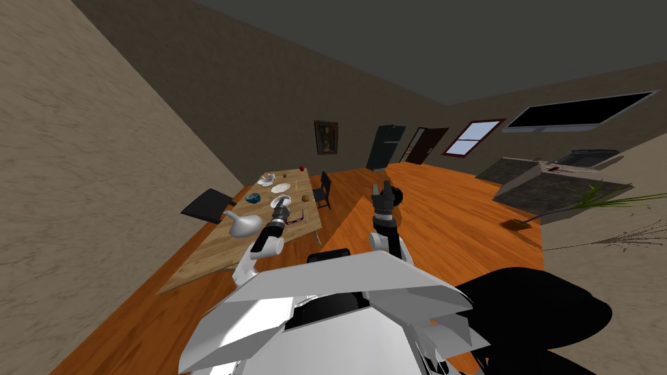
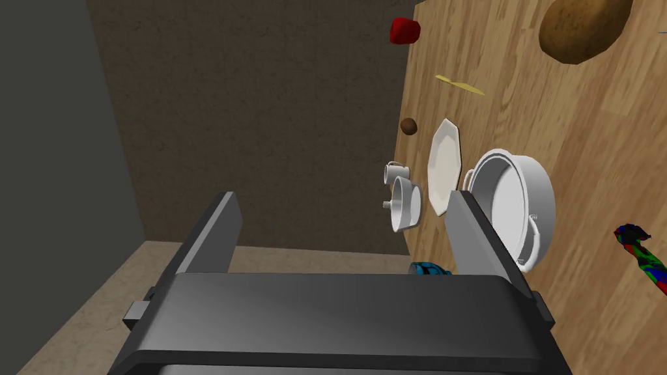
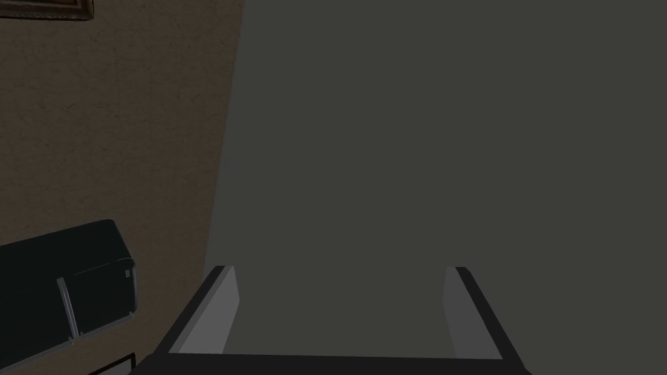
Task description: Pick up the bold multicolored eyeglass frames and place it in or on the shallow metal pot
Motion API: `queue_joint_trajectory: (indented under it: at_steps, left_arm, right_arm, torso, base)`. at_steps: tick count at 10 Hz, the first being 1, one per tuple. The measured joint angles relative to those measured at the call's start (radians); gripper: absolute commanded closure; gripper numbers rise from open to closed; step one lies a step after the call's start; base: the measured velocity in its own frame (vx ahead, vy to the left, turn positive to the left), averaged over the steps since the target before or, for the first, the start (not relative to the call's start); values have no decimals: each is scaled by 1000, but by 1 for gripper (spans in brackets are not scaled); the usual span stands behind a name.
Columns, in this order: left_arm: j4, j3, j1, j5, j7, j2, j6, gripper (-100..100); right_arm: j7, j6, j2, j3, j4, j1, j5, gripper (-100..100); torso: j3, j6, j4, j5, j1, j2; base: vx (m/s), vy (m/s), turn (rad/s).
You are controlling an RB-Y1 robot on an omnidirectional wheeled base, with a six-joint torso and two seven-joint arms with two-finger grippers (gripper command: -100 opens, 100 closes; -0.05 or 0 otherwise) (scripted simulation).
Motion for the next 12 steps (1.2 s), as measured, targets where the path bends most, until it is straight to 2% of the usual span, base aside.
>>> queue_joint_trajectory:
  at_steps: [1, 2, 6, 7, 10, 12]
  left_arm:
    - [21, 3, -11, 17, 5, 13, 24, -100]
    - [69, 3, -42, 27, 5, 6, 41, -100]
    - [130, 14, -94, 67, 12, 18, 153, -100]
    - [152, 13, -103, 73, 13, 18, 166, -100]
    - [234, 16, -152, 98, 13, 13, 230, -100]
    - [310, 19, -199, 134, 19, 33, 276, -100]
  right_arm:
    - [0, 0, 0, 0, 0, 0, 0, 0]
    - [0, 0, 0, 0, 0, 0, 0, 0]
    - [0, 0, 0, 0, 0, 0, 0, 0]
    - [0, 0, 0, 0, 0, 0, 0, 0]
    - [0, 0, 0, 0, 0, 0, 0, 0]
    - [0, 0, 0, 0, 0, 0, 0, 0]
  torso:
    - [0, 0, 0, 0, 0, 0]
    - [0, 0, 0, 0, 0, 0]
    - [0, 0, 0, 0, 0, 0]
    - [0, 0, 0, 0, 0, 0]
    - [0, 0, 0, 0, 0, 0]
    - [0, 0, 0, 0, 0, 0]
  base:
    - [-9, 13, -77]
    - [-7, 12, -22]
    - [-5, 6, -31]
    - [-6, 9, -42]
    - [-8, 11, -46]
    - [-8, 11, -52]
